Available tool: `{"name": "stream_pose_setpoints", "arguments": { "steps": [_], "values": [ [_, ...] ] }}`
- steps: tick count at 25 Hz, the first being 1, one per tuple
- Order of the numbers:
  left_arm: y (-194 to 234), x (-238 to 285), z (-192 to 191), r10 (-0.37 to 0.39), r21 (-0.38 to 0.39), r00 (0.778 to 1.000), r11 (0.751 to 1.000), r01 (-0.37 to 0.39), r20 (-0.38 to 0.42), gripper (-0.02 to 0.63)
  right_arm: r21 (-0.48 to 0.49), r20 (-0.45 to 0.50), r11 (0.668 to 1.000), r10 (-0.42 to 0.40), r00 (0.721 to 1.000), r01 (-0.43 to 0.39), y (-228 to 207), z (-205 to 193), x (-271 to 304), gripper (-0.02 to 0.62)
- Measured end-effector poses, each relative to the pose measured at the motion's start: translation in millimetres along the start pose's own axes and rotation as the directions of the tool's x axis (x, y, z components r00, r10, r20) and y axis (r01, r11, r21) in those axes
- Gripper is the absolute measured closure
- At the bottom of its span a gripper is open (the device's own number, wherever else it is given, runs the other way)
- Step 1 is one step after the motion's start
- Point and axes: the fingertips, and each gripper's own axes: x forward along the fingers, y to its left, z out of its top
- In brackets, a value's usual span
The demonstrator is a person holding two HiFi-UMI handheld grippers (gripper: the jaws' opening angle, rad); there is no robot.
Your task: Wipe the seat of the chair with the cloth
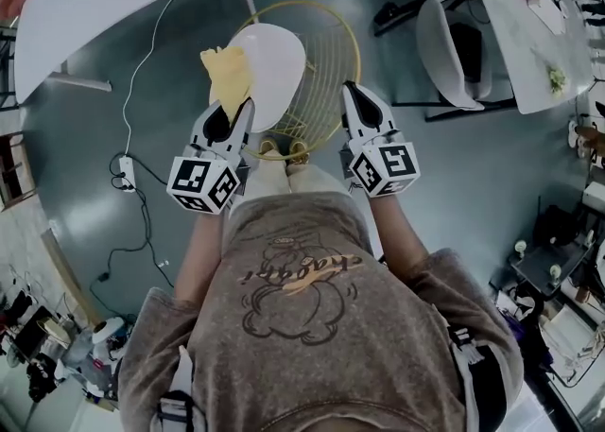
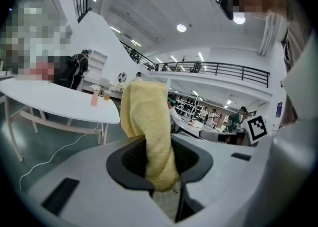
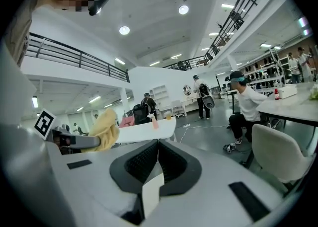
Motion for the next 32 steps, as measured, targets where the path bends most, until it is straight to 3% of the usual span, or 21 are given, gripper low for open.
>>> {"name": "stream_pose_setpoints", "arguments": {
  "steps": [11, 32],
  "values": [
    [33.3, 45.1, -29.8, -0.05, -0.035, 0.997, 0.998, 0.048, -0.056, 0.494, 0.014, -0.027, 0.999, -0.048, 0.998, 0.049, -18.4, -36.3, 34.4, 0.568],
    [98.2, 140.7, -91.4, -0.123, -0.051, 0.985, 0.992, 0.118, -0.119, 0.494, 0.047, -0.013, 0.997, -0.062, 0.998, 0.062, -46.9, -90.4, 125.1, 0.568]
  ]
}}
